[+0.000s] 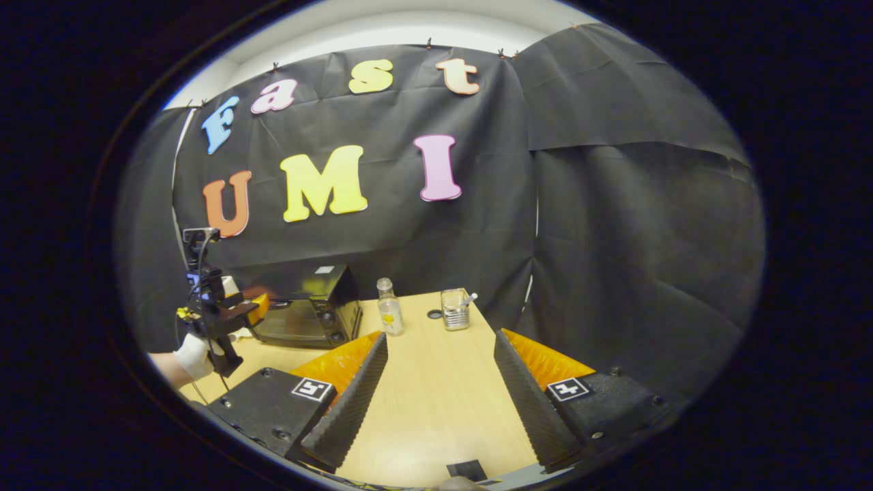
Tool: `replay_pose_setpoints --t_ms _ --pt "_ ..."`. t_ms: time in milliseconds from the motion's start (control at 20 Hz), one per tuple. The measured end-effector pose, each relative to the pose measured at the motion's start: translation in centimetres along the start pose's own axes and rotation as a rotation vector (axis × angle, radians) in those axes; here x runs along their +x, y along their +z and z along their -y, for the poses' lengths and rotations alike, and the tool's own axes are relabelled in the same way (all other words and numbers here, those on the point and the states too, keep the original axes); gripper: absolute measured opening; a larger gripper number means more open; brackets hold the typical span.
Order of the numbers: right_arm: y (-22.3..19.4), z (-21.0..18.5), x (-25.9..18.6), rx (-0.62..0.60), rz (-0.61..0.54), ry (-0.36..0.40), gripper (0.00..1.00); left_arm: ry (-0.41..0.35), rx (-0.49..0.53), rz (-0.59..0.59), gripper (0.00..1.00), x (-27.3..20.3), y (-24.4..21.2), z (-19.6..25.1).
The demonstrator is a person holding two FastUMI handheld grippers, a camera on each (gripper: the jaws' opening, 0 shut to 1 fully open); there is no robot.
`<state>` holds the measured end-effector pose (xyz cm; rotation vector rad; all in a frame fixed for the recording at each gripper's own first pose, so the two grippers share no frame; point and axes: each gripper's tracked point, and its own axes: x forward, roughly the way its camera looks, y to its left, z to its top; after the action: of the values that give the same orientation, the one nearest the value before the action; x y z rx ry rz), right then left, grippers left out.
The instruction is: Open the electric oven with the left hand, put the food in, and close the electric oven.
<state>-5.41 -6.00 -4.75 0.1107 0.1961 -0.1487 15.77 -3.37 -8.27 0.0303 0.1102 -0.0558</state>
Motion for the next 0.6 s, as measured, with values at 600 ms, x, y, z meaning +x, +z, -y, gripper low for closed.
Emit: replay_pose_setpoints --t_ms 600 --pt "2.8 0.5 -5.4 -0.075 0.137 0.222 0.99 0.138 -0.034 0.125 0.96 -25.1 6.8 0.0"
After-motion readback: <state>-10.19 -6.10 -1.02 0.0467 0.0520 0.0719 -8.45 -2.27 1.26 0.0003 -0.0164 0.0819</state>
